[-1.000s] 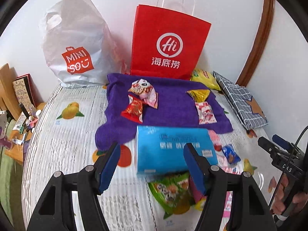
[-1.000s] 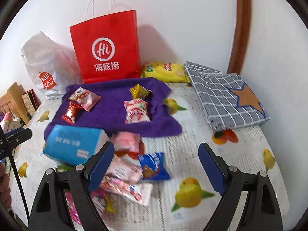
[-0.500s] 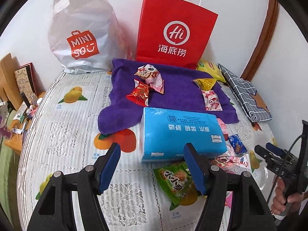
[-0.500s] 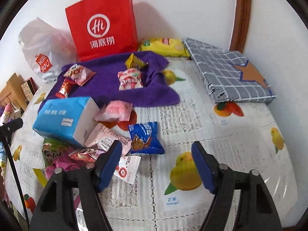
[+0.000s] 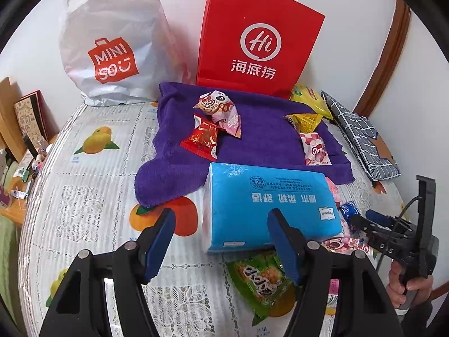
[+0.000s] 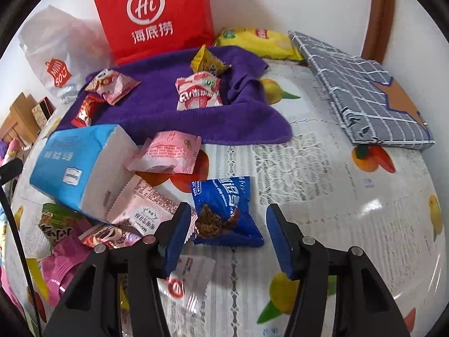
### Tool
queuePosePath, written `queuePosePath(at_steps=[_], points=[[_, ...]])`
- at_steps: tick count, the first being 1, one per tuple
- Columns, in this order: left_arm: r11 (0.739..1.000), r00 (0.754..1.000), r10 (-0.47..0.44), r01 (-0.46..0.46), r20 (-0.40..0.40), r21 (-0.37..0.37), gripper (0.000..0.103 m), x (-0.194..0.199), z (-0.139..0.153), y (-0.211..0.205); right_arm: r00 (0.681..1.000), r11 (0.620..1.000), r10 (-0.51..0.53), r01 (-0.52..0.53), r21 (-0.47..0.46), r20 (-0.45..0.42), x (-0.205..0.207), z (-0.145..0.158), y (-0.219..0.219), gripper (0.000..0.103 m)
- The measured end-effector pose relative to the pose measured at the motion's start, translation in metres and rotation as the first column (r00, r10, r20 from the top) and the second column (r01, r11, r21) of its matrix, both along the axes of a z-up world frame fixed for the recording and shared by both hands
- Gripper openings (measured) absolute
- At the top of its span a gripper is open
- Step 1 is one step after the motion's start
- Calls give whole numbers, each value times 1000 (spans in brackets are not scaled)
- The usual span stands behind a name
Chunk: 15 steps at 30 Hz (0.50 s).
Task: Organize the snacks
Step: 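Reach the right tool to the blue snack bag and grasp it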
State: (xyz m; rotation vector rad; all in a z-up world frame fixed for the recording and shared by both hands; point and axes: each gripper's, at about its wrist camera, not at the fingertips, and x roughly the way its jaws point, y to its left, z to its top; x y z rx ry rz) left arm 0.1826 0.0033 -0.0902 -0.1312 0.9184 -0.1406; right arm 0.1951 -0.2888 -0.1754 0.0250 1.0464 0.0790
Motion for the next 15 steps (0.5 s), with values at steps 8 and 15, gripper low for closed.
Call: queuePosePath(at_steps=[8,15], points=[[1000,1000,-11,11,-12,7,66,6,-7,0,1000,1000,0,0,-18,-10,7,-13,1,56],[1000,1000,-7,7,-27,-1,66,6,-14,2,1000,998,16,-16,-55,-1,12,-13,7,49]])
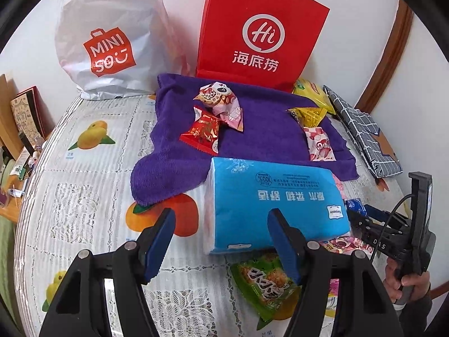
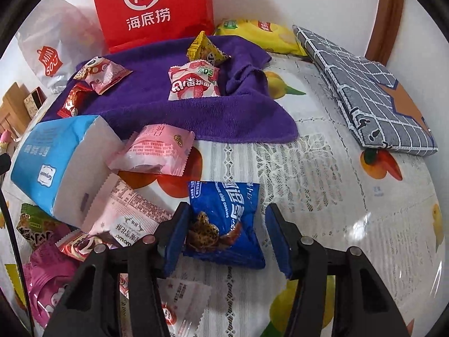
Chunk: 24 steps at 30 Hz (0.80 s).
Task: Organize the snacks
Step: 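Reach the right tool to the blue snack bag and grasp it, then grasp the green snack bag with the left tool while the right tool holds the blue bag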
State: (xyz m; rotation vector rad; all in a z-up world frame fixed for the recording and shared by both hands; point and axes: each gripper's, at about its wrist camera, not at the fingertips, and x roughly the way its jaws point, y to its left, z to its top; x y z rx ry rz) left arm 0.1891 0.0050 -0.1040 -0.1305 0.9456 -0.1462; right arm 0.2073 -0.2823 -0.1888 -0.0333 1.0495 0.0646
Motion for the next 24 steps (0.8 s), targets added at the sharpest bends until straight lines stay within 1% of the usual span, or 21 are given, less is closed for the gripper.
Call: queuePosePath(at_steps=[2,4,8,14,17,20,21,24], points=[[1000,1000,3,-3,-3,0,66,-1,-1,2,1000,1000,11,-11,-8,2,0,1,3,44],[1000,1000,8,-8,-6,-1,66,-1,-1,4,1000,1000,13,-13,-9,5,-1,2,3,42],[1000,1000,19,-19,-13,2,66,-5,-2,10,1000,1000,1,-1,10,10,-5,7,0,42],[1000,999,25,-26,-19,-10,66,-16,-3,17,998,1000,-19,19,10,51,-19,25,-3,42],[1000,1000,14,-14,-22,-20,67,-21,-4,15,997,1000,-24,24,10,71,-26,33,-4,42],[1000,1000,-12,12,-28,-24,71,-26,-5,5,996,1000,-26,25,16,85,-34,39,-6,42],[1000,999,-24,24,-33,-18,73,-28,-6,0,996,1000,-25,24,17,88,-36,40,-7,42],[998,997,-69,69,-42,9,74,-32,-9,-19,995,1000,-22,20,16,93,-44,42,-10,42]])
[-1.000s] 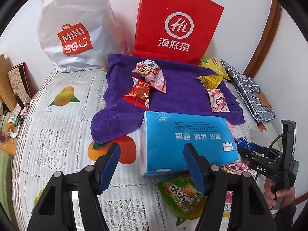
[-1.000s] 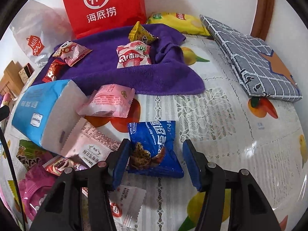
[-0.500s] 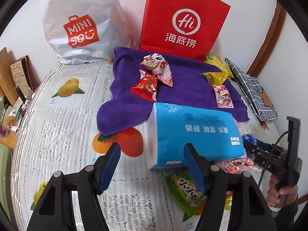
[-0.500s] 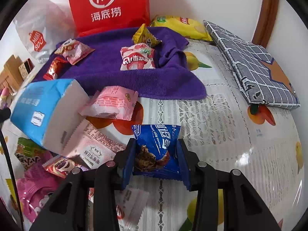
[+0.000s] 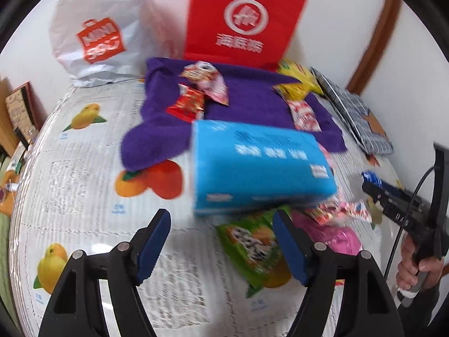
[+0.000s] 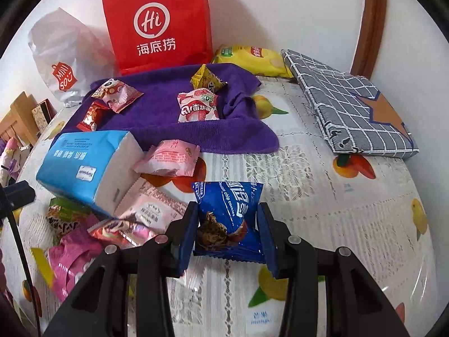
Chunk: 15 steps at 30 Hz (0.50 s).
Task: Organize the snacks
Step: 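Grasp the green snack bag with the left tool while the right tool holds the blue bag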
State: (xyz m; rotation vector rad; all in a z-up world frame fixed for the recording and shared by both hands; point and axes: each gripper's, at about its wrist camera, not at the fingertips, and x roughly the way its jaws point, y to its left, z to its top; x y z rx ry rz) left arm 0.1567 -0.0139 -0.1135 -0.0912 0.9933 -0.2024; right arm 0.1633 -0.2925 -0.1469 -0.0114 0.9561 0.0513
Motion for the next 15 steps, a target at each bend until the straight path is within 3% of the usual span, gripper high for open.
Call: queuePosePath(at_steps=[7,15], points=[[997,997,-75,75,-21,8,74,-7,-13,-28,1000,999,-29,29,-19,10,-19,0,-25,42],[996,994,-84,87,-70,32,72,-2,-32,-39,997,997,-77,77,-17,-5,-27,-7,-49,42]])
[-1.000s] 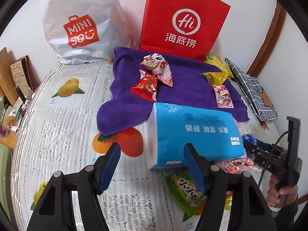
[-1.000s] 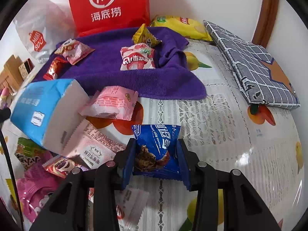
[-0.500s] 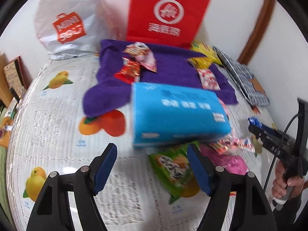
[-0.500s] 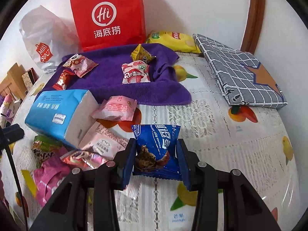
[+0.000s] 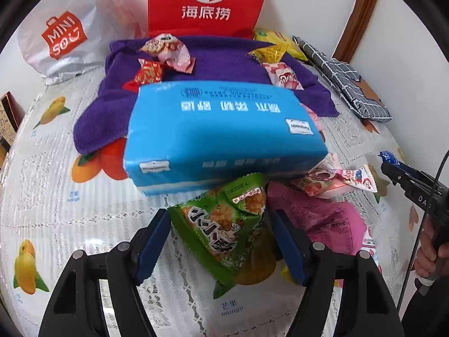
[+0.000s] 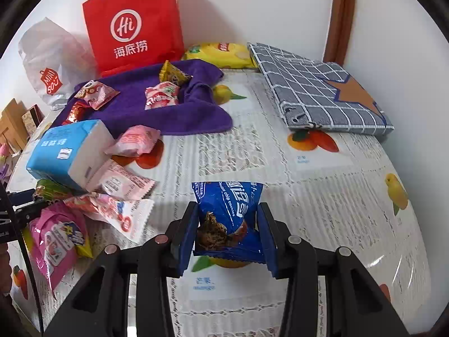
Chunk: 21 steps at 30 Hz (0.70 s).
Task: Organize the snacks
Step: 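Grasp the green snack bag with the left tool while the right tool holds the blue bag, then carry the green bag and blue bag onto the purple towel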
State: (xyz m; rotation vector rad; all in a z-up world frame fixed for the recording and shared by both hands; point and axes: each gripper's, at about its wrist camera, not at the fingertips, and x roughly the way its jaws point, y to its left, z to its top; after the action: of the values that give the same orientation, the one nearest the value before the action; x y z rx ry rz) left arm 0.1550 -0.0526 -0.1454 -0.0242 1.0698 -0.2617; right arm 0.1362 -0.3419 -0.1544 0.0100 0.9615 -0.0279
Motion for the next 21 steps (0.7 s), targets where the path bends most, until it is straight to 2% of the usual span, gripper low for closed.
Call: queuePosePath(at_steps=[7,10,13,14,15,19,20,21], points=[[1000,1000,-15,15,-12,22,73,8,-8,-3,1000,1000,6,-6,0,-8,5,-3,4,42],[1000,1000,-23,23,-6,8,71,8,-10,-1,1000,1000,16,-16,1,-10,7,-4,10,42],[999,999,-34,34,16,15,61,6,-7,-1,1000,1000,27,-27,-2,-10,7,-3,15,42],[999,999,-45,45,23,8,52,4,-5,-1,1000,1000,29,-29,-1,-9,7,-3,17,42],[999,998,-51,51,22,2,49,4,-3,0,999,999,33,-33,0,-8,7,-2,19,42],[999,998,-46,47,34,-11,45,0,2,4,999,999,46,-46,2,-4,5,0,26,42],[999,998,-45,46,35,-15,40,-1,3,6,999,999,49,-49,2,-3,4,1,28,42],[999,998,-44,45,37,-23,40,-3,5,8,999,999,53,-53,3,1,2,2,30,42]])
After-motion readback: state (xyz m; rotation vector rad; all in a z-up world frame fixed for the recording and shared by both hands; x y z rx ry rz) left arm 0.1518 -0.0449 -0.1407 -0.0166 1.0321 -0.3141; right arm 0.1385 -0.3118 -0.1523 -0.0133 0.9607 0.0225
